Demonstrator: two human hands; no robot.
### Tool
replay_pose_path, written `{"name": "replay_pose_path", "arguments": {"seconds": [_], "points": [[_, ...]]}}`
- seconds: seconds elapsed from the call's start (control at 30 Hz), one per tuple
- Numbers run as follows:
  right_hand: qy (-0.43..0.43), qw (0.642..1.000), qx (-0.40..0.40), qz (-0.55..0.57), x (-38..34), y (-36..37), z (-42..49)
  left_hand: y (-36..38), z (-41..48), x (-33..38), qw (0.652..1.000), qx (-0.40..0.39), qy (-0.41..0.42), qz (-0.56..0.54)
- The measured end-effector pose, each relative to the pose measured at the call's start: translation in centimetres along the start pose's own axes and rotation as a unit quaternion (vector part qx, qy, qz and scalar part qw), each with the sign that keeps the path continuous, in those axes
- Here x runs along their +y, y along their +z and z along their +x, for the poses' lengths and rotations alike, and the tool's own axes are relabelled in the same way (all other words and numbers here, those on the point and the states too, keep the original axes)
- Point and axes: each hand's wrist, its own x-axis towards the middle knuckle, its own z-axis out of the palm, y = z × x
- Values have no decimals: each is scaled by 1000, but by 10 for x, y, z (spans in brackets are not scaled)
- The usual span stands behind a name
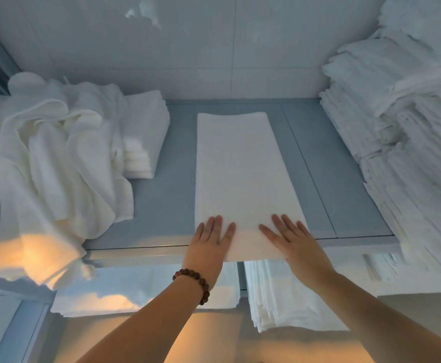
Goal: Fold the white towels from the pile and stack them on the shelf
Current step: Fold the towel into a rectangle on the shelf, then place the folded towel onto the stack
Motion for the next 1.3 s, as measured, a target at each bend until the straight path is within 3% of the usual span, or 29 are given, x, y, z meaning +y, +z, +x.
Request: {"name": "replay_pose_path", "arguments": {"seconds": [0.3,0.43,0.53,0.6,0.73,0.93,1.1,1.3], "points": [[26,998,-50,7,-20,-26,-30,-13,-23,-2,999,-21,16,-47],[52,998,-38,11,-20,-36,-45,-32,-34,-5,997,-17,25,-69],[55,998,33,14,-29,-45,-58,-38,-51,-9,997,-15,14,-73],[28,997,77,11,-26,-55,-69,-39,-57,-12,996,13,2,-86],[30,997,72,0,-21,-80,-85,-63,-75,0,991,76,-15,-110],[46,979,199,18,-6,-108,-129,-96,-116,35,969,182,-71,-155],[78,966,241,42,-8,-109,-164,-108,-153,57,946,298,-42,-122],[78,947,305,67,-19,-111,-196,-102,-187,75,930,330,-63,-146]]}}
